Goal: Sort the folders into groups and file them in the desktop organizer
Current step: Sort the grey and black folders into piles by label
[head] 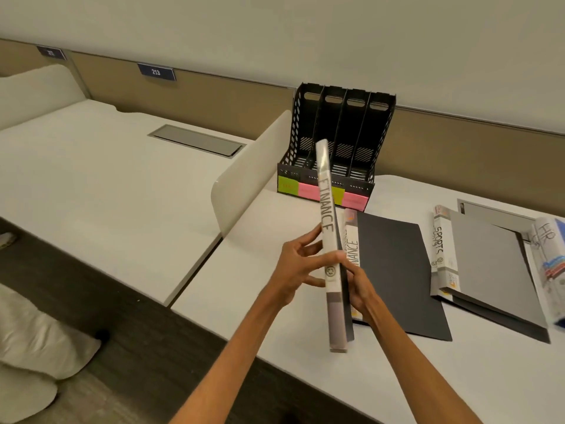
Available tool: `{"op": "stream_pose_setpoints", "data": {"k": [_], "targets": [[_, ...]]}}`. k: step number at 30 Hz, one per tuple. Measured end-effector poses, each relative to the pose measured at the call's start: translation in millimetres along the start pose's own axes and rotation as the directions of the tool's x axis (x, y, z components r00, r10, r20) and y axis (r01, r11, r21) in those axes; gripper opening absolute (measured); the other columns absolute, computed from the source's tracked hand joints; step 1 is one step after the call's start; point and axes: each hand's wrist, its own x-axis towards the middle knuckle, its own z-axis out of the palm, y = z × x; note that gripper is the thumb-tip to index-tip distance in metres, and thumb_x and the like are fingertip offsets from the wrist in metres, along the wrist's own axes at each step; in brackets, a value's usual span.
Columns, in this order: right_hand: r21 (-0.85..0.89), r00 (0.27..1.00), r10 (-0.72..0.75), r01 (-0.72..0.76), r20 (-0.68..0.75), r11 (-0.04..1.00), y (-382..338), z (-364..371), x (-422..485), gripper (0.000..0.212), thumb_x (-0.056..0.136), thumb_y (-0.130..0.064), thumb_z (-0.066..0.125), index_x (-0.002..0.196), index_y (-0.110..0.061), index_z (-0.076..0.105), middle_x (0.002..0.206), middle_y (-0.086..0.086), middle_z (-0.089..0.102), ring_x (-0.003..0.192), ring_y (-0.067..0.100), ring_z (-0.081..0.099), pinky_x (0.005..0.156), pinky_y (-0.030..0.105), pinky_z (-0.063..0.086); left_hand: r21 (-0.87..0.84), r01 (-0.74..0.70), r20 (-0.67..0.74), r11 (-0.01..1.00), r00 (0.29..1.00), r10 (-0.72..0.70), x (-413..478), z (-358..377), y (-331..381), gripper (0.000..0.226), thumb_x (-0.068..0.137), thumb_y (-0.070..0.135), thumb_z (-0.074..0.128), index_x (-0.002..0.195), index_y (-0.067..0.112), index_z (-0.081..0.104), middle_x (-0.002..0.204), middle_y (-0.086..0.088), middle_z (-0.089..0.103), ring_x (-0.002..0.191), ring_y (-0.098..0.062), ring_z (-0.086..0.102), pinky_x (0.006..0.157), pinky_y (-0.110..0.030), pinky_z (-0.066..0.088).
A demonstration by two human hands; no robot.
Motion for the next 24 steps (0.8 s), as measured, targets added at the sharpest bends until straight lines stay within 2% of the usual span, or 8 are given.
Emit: {"op": "stream_pose_setpoints", "data": {"k": [3,5,7,9,15,20,23,24], "targets": [[0.001,0.999,-0.006,0.006,-0.051,1.0,-1,-7,-3,0.029,0.098,-0.027,0.05,0.123,-0.014,0.056,0.073,-0.001,0.069,0.069,0.012,0.067,0.07,0.034,0.054,0.04,-0.026,0.021,0.999,0.999,0.025,5,21,6,0.068,0.08,0.012,0.077,0.137,0.035,0.047,0.127,0.002,0.065,0.098,-0.016,0.069,0.064,-0.036,0.061],[-0.028,0.998,0.004,-0.005,-0.062,1.0,-3,-15,-4,0.032,0.099,-0.03,0.047,0.122,-0.009,0.058,0.066,-0.002,0.067,0.065,0.011,0.066,0.065,0.03,0.054,0.046,-0.024,0.024,0.999,0.999,0.023,8,27,6,0.068,0.079,0.013,0.077,0.137,0.034,0.047,0.128,0.001,0.064,0.099,-0.017,0.068,0.065,-0.036,0.061],[-0.061,0.998,0.004,-0.008,-0.067,0.998,-9,-22,-3,0.043,0.091,-0.041,0.057,0.121,-0.011,0.063,0.084,0.008,0.071,0.086,0.021,0.068,0.082,0.04,0.056,0.042,-0.024,0.024,0.999,0.999,0.023,13,31,4,0.069,0.08,0.013,0.076,0.139,0.033,0.047,0.126,0.001,0.065,0.093,-0.013,0.07,0.065,-0.037,0.061],[-0.101,0.995,0.0,-0.01,-0.099,0.995,-12,-30,-1,0.046,0.083,-0.049,0.064,0.115,-0.017,0.067,0.106,0.015,0.07,0.106,0.032,0.063,0.1,0.051,0.049,0.027,-0.026,0.024,0.999,0.999,0.025,19,33,1,0.069,0.08,0.015,0.076,0.139,0.033,0.047,0.125,0.003,0.066,0.093,-0.012,0.07,0.067,-0.038,0.061],[-0.153,0.96,-0.075,0.035,-0.271,0.988,-25,-59,5,0.039,0.091,-0.046,0.06,0.113,-0.016,0.068,0.115,0.003,0.069,0.11,0.023,0.06,0.099,0.043,0.045,0.046,-0.045,-0.029,0.998,0.999,0.046,43,31,-2,0.047,0.084,0.021,0.072,0.125,0.036,0.055,0.103,0.015,0.072,0.084,-0.008,0.071,0.06,-0.031,0.059],[-0.38,0.802,-0.284,0.077,-0.526,0.922,-43,-99,0,0.045,0.092,-0.043,0.06,0.125,-0.013,0.06,0.126,0.002,0.063,0.12,0.025,0.056,0.102,0.042,0.046,0.143,0.03,-0.139,0.989,0.99,-0.01,75,15,-28,0.013,0.092,0.018,0.064,0.103,0.019,0.071,0.096,0.005,0.074,0.083,-0.018,0.072,0.056,-0.025,0.056],[-0.536,0.661,-0.398,-0.009,-0.637,0.844,-59,-119,-9,0.05,0.092,-0.041,0.061,0.135,-0.017,0.052,0.137,0.004,0.055,0.125,0.027,0.053,0.103,0.045,0.046,0.216,0.173,-0.124,0.961,0.981,-0.149,96,21,-57,0.009,0.095,0.012,0.059,0.093,0.011,0.067,0.096,-0.002,0.071,0.082,-0.019,0.068,0.055,-0.023,0.054],[-0.581,0.641,-0.432,-0.028,-0.635,0.813,-64,-125,-10,0.047,0.092,-0.039,0.061,0.134,-0.017,0.052,0.137,0.006,0.056,0.122,0.028,0.055,0.101,0.045,0.048,0.209,0.205,-0.122,0.956,0.976,-0.182,102,24,-67,0.01,0.096,0.011,0.057,0.092,0.008,0.067,0.097,-0.004,0.07,0.082,-0.021,0.068,0.056,-0.025,0.054]]}}
